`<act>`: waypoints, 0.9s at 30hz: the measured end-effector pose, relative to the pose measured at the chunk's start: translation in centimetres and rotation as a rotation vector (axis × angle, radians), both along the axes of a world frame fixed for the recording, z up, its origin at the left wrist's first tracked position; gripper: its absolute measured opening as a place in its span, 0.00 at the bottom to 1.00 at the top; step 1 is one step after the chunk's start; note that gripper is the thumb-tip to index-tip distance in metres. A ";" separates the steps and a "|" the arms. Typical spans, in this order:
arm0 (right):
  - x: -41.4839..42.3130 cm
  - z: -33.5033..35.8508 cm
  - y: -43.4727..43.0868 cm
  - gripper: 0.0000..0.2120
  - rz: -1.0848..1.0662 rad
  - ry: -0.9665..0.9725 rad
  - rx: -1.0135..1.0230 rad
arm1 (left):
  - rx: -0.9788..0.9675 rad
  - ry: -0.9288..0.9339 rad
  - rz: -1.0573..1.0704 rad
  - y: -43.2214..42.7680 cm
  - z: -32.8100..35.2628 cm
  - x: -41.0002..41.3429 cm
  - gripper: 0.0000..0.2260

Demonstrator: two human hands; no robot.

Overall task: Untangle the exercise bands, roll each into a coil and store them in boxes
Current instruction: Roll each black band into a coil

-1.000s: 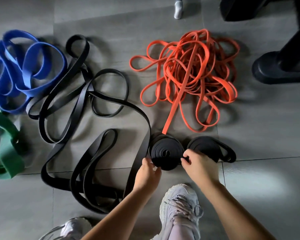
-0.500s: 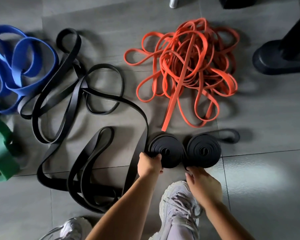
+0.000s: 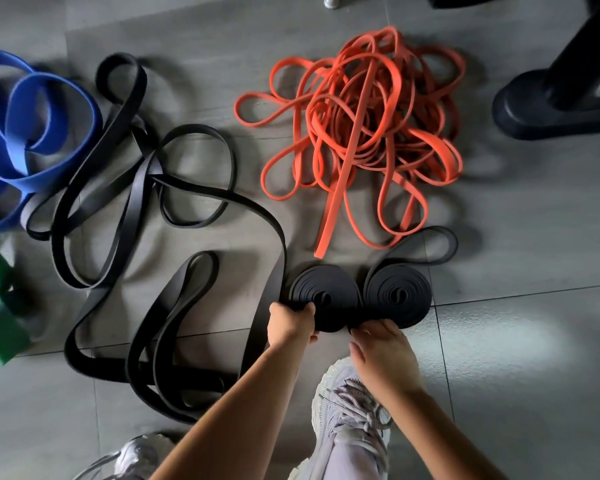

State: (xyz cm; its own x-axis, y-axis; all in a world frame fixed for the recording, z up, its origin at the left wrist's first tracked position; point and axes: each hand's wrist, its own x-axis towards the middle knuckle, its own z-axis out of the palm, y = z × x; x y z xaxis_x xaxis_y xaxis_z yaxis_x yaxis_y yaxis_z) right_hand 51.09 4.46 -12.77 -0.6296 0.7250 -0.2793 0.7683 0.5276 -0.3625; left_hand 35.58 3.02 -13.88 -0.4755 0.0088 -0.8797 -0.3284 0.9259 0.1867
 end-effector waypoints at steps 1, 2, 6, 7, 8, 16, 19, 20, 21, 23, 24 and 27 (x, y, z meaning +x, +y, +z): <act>-0.2 0.2 0.0 0.09 -0.018 0.018 -0.022 | 0.002 -0.005 0.022 0.1 0.2 0.4 0.18; -0.4 0.5 -0.1 0.10 -0.033 0.031 -0.055 | 0.010 -0.013 0.031 0.3 0.5 0.9 0.20; 0.2 1.0 1.3 0.11 -0.224 0.113 -0.314 | 0.025 -0.022 0.008 0.8 1.0 3.5 0.30; 0.6 1.1 2.1 0.10 -0.253 0.163 -0.338 | 0.038 -0.026 0.038 0.7 0.9 3.7 0.30; 0.9 1.2 3.1 0.09 -0.275 0.210 -0.312 | 0.054 -0.035 0.079 0.6 0.9 3.5 0.28; 4.0 1.1 11.7 0.15 -0.281 -0.023 0.156 | 0.135 0.325 -0.303 -1.2 4.1 3.3 0.35; 5.8 0.5 12.2 0.17 -0.185 -0.225 0.243 | 0.320 0.413 -0.808 -1.1 5.4 4.7 0.32; 6.3 0.4 11.9 0.15 -0.175 -0.270 0.271 | 0.349 0.385 -0.960 -0.9 5.4 5.2 0.30; 6.8 0.4 11.6 0.12 -0.168 -0.299 0.300 | 0.369 0.354 -1.098 -0.5 5.1 5.7 0.28; 7.5 0.6 10.4 0.09 -0.170 -0.292 0.316 | 0.402 0.305 -1.311 0.2 4.5 6.5 0.26; 7.8 0.6 9.7 0.09 -0.184 -0.267 0.303 | 0.408 0.274 -1.373 0.5 4.1 6.8 0.24; 8.2 0.5 7.9 0.05 -0.243 -0.188 0.146 | 0.348 0.197 -1.397 1.2 3.1 6.5 0.22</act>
State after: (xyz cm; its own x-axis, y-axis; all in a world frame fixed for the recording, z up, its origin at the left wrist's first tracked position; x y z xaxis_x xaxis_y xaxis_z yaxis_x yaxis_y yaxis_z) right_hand 59.27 12.32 -12.24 -0.3805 0.8886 -0.2560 0.9243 0.3563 -0.1370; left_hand 42.10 4.22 -10.80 -0.0109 0.7521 -0.6589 0.8428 0.3615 0.3987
